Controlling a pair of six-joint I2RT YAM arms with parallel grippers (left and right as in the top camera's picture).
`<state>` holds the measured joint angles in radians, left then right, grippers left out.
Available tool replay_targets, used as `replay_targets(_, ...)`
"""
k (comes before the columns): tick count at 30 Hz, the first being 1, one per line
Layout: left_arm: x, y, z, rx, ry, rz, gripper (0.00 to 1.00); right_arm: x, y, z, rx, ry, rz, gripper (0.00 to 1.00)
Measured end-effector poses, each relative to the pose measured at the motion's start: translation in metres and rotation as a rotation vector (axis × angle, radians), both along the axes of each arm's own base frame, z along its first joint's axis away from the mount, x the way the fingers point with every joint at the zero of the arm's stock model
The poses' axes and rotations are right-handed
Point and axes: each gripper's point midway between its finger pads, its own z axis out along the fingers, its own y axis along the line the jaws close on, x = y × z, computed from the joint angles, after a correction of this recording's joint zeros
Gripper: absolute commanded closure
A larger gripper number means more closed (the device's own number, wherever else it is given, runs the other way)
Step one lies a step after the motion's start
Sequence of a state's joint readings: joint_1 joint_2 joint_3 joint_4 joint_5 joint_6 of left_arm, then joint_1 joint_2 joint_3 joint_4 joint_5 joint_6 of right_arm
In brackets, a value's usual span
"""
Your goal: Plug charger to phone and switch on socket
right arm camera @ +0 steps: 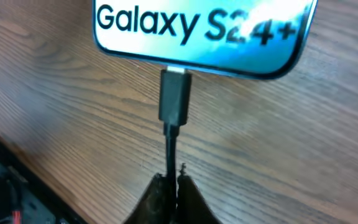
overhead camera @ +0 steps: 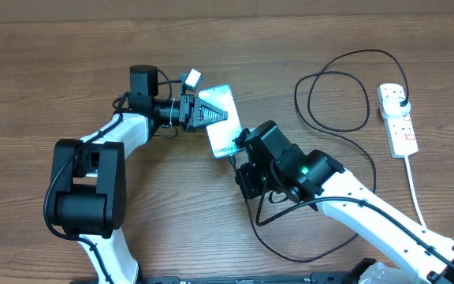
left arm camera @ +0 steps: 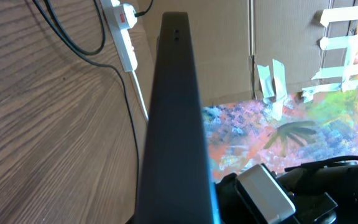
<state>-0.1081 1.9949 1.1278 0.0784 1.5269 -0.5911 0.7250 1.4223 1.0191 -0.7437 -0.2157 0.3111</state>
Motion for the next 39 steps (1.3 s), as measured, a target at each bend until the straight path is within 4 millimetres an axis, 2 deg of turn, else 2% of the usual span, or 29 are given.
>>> replay_targets(2,0.0,-0.001,0.0,0.0,0.0,-0.002,0.96,0.0,-0.004,-0.002,-0.011,0.007,-0.014,0.76)
replay_targets(4,-0.001,-0.001,0.0,-0.003,-0.001,-0.006,0.96,0.001,-0.004,-0.002,-0.014,0.004,-0.011,0.72)
replay_targets(9,-0.001,-0.001,0.001,-0.002,-0.003,-0.005,0.96,0.003,-0.002,0.0,-0.003,-0.003,-0.019,0.72)
replay_targets(13,0.0,-0.001,0.0,0.003,-0.004,0.001,0.96,0.004,0.008,0.004,0.016,-0.032,-0.015,0.7)
replay_targets(19,0.001,-0.001,-0.001,0.01,0.005,0.006,0.96,0.006,0.01,0.001,-0.066,-0.118,-0.062,0.7)
replay_targets(20,0.001,-0.001,-0.001,0.01,0.008,0.007,0.96,0.008,0.009,0.0,-0.074,-0.125,-0.071,0.71)
replay_targets(23,0.001,-0.001,-0.001,0.01,0.016,0.007,0.96,0.016,0.007,-0.009,-0.109,-0.137,-0.107,0.83)
replay_targets(26,0.002,-0.001,-0.002,0.017,0.018,0.013,0.96,0.019,0.006,-0.02,-0.134,-0.127,-0.12,0.89)
replay_targets(33,0.002,-0.001,-0.002,0.013,0.0,0.01,0.96,0.024,0.013,-0.017,-0.106,-0.145,-0.127,0.96)
replay_targets(39,0.0,-0.001,0.0,0.0,-0.048,-0.001,0.96,0.025,0.015,-0.014,-0.117,-0.163,-0.081,0.96)
